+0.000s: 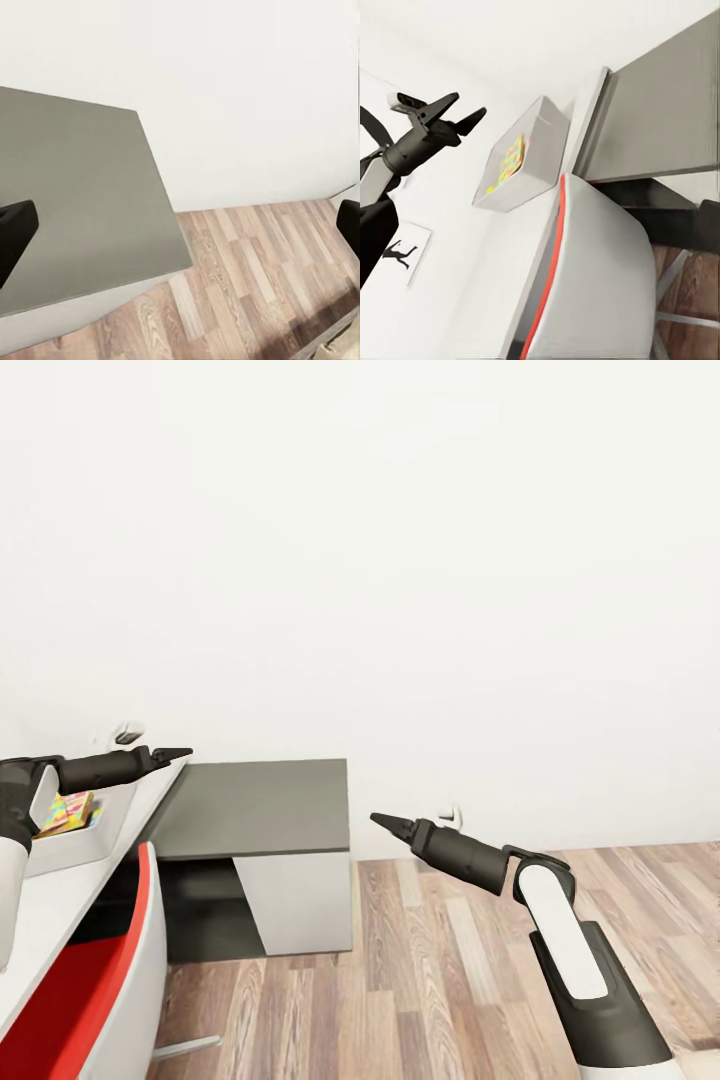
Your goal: Put all the toys in the child's room - the three board games (two on the bed and one on the table), the two jigsaw puzzles on the table, and the tennis ball on the table - inside the toy box on the table in the child's room.
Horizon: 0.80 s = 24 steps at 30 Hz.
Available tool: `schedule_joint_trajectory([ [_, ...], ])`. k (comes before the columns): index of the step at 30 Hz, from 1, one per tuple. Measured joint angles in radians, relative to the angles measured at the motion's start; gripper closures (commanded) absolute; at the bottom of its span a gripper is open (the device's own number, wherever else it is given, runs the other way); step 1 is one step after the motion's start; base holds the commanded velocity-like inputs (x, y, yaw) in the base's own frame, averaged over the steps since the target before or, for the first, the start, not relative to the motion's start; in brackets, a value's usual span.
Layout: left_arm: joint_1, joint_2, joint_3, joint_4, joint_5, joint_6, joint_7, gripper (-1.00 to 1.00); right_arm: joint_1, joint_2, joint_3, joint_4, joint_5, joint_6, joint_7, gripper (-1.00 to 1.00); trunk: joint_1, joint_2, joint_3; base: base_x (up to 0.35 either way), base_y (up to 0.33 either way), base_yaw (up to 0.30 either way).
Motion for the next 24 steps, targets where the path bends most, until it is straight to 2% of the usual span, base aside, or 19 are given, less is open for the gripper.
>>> schedule_joint_trajectory([
  [10, 0.000, -0.003, -0.001, 0.000, 0.000, 0.001, 0.001, -1.00, 0.000, -0.002, 0.008, 0.001, 0.005, -0.048, 0.005, -1.00, 0.000, 0.000, 0.016, -0.006, -0.261, 0.000],
  [24, 0.001, -0.008, -0.003, 0.000, -0.001, 0.002, 0.000, -1.00, 0.000, -0.002, 0.010, 0.003, 0.007, -0.054, 0.005, -1.00, 0.000, 0.000, 0.039, -0.013, -0.018, 0.000],
])
